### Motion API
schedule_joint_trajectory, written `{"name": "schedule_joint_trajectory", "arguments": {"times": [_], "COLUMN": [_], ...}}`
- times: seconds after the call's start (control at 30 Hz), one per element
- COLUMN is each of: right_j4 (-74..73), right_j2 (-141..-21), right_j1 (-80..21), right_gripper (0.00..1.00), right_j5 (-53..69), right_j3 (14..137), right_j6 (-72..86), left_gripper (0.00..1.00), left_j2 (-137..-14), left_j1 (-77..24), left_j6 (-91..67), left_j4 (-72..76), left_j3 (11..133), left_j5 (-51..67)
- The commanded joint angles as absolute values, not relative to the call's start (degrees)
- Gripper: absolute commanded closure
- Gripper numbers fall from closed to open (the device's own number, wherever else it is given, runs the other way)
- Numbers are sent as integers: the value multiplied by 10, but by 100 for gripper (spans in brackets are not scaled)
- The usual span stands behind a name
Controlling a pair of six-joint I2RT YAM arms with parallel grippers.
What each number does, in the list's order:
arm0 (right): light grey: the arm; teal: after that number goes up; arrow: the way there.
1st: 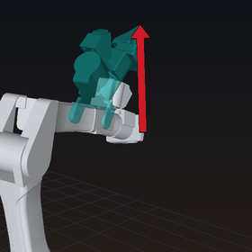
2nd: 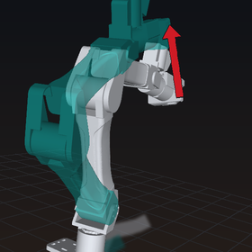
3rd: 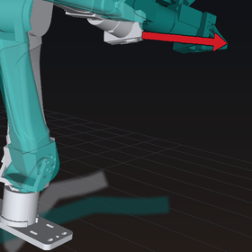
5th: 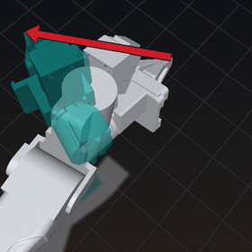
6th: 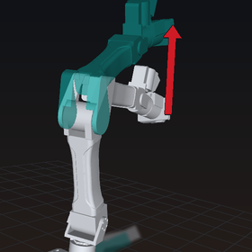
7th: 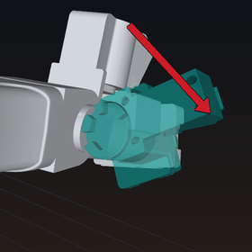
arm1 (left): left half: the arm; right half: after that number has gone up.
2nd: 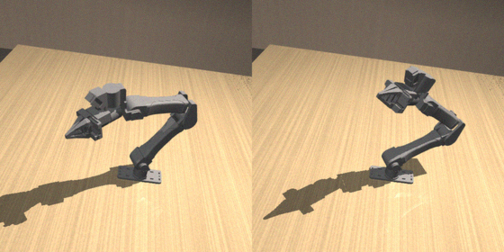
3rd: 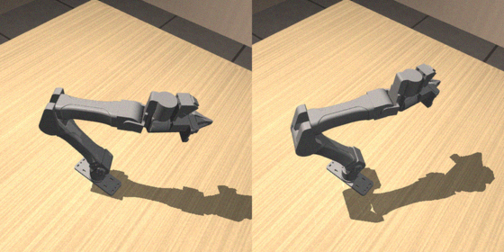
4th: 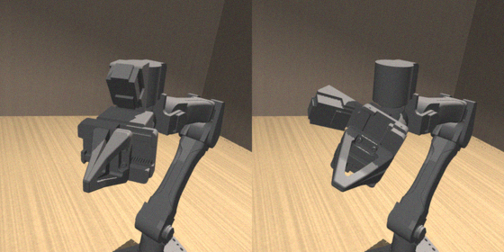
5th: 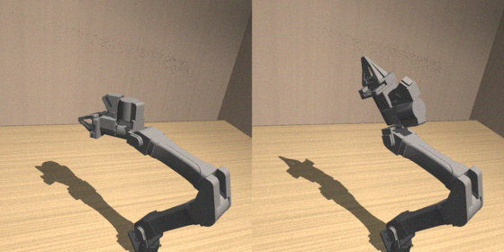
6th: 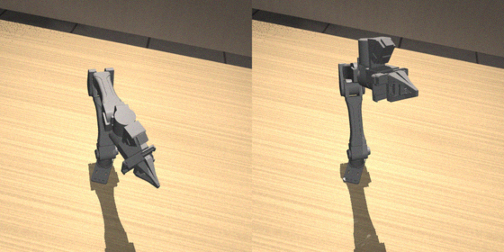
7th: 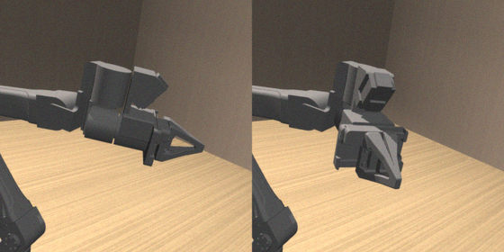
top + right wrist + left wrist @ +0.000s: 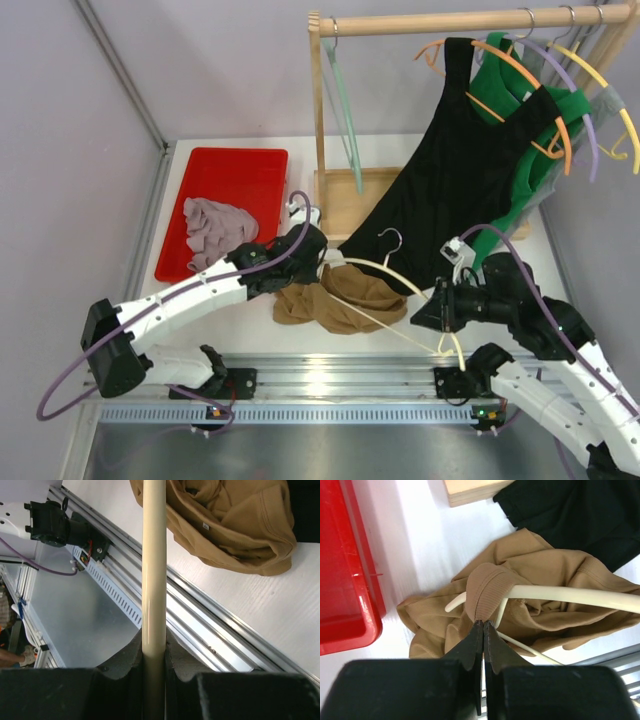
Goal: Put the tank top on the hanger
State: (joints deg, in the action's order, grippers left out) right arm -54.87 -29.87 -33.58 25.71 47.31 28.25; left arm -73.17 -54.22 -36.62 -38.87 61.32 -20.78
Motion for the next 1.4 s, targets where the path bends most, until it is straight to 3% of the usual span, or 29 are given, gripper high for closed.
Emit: {"name": "schedule_joint_trajectory", "arguments": {"times": [0.0, 0.63, 1.37], "right_j4": [-480, -355, -157], "right_j2": [-290, -330, -374], "right_j1": [-336, -401, -501], "right_gripper": [100, 100, 100], "right_j5": [288, 264, 163], "right_j3": [472, 426, 355], "right_j6": [292, 312, 302], "left_gripper": [100, 100, 100], "left_j2": [-715, -700, -674], "left_j1": [-545, -551, -571], "left_j6": [-376, -387, -374], "left_j4": [-410, -496, -510], "left_j3": [622, 681, 694], "left_j5": [-241, -307, -245]}}
